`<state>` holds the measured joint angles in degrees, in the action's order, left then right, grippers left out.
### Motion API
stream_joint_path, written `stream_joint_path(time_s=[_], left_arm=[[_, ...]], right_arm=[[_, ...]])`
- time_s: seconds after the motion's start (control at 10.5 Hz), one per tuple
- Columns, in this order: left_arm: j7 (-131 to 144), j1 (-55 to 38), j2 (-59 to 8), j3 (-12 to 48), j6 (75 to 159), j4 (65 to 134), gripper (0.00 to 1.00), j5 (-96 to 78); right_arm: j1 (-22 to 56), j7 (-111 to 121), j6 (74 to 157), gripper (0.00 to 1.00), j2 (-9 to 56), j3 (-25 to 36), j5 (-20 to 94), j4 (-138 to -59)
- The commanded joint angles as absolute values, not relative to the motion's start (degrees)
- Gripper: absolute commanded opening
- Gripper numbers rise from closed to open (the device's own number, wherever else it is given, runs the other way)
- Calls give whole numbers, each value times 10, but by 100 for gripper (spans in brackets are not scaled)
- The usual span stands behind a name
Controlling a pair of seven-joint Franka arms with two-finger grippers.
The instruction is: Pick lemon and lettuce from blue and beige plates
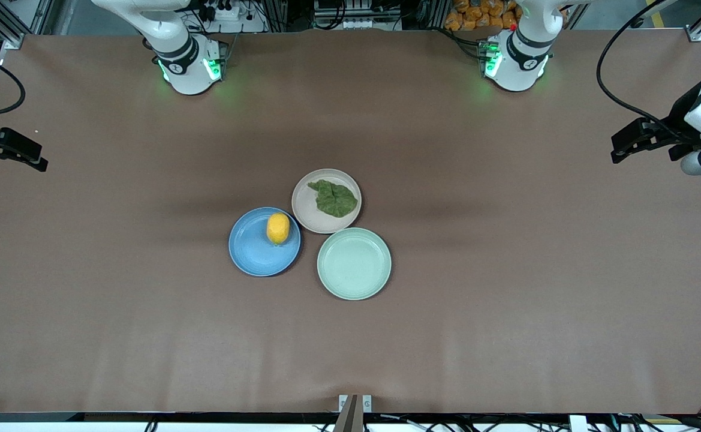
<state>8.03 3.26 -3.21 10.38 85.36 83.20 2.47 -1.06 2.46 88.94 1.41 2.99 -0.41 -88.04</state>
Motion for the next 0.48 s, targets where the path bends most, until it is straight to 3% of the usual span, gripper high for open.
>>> stream_joint_path(time_s=[0.0, 0.38], left_arm=[[77, 34, -28, 107, 847, 831, 100, 26], [85, 16, -34, 117, 848, 831, 100, 25]], right_arm=[[-21, 28, 887, 100, 10, 23, -2, -883], [-19, 25, 886, 100, 10, 23, -2, -885]])
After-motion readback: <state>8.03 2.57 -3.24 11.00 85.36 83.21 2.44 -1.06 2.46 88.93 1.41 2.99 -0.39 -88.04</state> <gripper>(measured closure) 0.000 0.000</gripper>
